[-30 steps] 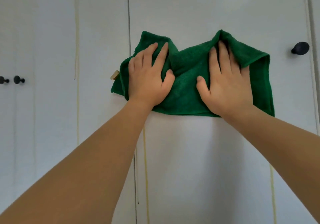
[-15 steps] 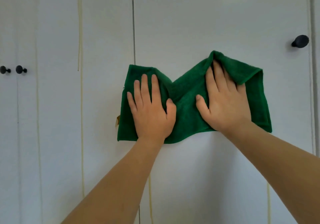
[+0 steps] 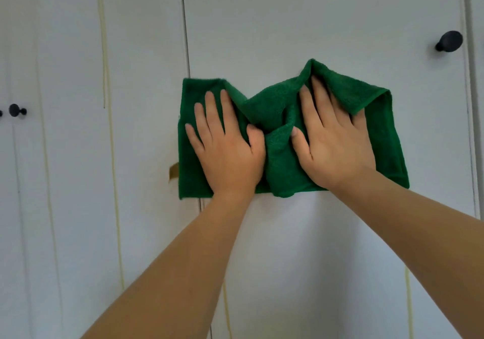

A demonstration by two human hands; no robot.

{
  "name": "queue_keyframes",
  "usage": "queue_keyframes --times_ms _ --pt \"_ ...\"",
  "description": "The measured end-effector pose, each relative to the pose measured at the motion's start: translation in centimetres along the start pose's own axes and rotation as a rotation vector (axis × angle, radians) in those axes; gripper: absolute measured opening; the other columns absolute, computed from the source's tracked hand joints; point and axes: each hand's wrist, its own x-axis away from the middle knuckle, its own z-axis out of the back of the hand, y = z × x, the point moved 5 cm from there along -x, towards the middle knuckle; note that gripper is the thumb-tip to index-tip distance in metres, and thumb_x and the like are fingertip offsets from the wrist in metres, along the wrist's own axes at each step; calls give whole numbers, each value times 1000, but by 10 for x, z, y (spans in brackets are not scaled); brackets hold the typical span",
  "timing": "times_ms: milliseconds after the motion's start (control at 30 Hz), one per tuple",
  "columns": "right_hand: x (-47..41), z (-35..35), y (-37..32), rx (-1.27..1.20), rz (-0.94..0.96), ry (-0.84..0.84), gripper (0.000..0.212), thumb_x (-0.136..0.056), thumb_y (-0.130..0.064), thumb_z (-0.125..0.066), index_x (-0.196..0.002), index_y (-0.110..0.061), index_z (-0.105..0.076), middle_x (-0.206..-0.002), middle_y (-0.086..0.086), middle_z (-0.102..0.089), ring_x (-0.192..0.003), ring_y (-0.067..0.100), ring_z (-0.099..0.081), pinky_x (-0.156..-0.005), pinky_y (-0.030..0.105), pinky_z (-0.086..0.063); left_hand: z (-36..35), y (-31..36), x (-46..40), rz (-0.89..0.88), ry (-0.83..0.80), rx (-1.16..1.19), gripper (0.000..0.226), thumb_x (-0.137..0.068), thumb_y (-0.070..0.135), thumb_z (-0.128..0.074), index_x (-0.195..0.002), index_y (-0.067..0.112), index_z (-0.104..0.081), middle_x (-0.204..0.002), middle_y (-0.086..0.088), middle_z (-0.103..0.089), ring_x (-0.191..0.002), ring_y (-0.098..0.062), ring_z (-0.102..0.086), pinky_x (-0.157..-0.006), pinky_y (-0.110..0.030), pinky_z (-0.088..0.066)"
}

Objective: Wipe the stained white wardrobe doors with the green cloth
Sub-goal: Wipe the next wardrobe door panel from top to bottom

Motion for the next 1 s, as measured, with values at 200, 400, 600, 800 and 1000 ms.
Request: queue_keyframes --times_ms 200,400,600,800,1000 --pt "-5 8 18 -44 105 -25 66 -100 -50 -23 -156 -16 -24 -163 4 -19 -146 24 -26 -116 54 -19 -3 2 39 -11 -76 -62 77 -89 40 -30 -159 8 -24 -166 -16 -21 -153 -37 -15 -122 -62 -11" --pt "-10 24 98 -57 -15 55 62 -101 -50 -27 -157 -24 -20 -165 0 -14 -150 21 -16 -119 52 -11 -7 56 -12 122 -107 5 83 -89 47 -27 -162 13 -6 -169 -13 -5 -155 -35 0 -121 -63 2" --pt "2 24 101 -50 -68 49 63 -101 -47 -26 -158 -21 -16 -165 1 -11 -150 21 -16 -118 55 -11 -9 62 -12 137 -38 -25 82 -89 48 -24 -162 14 -11 -168 -12 -10 -155 -34 -4 -122 -62 -1" --pt "37 21 102 -40 -122 26 64 -101 -47 -25 -158 -18 -16 -165 5 -10 -149 24 -18 -118 55 -13 -7 66 -6 45 -29 -17 78 -92 47 -29 -162 15 -13 -168 -11 -12 -155 -33 -6 -123 -59 -3" --pt "62 17 97 -36 -177 38 64 -101 -43 -30 -157 -16 -17 -165 6 -14 -147 26 -19 -116 56 -16 -7 61 30 -106 -58 -22 78 -92 46 -33 -161 15 -16 -168 -12 -14 -155 -33 -8 -124 -59 -4"
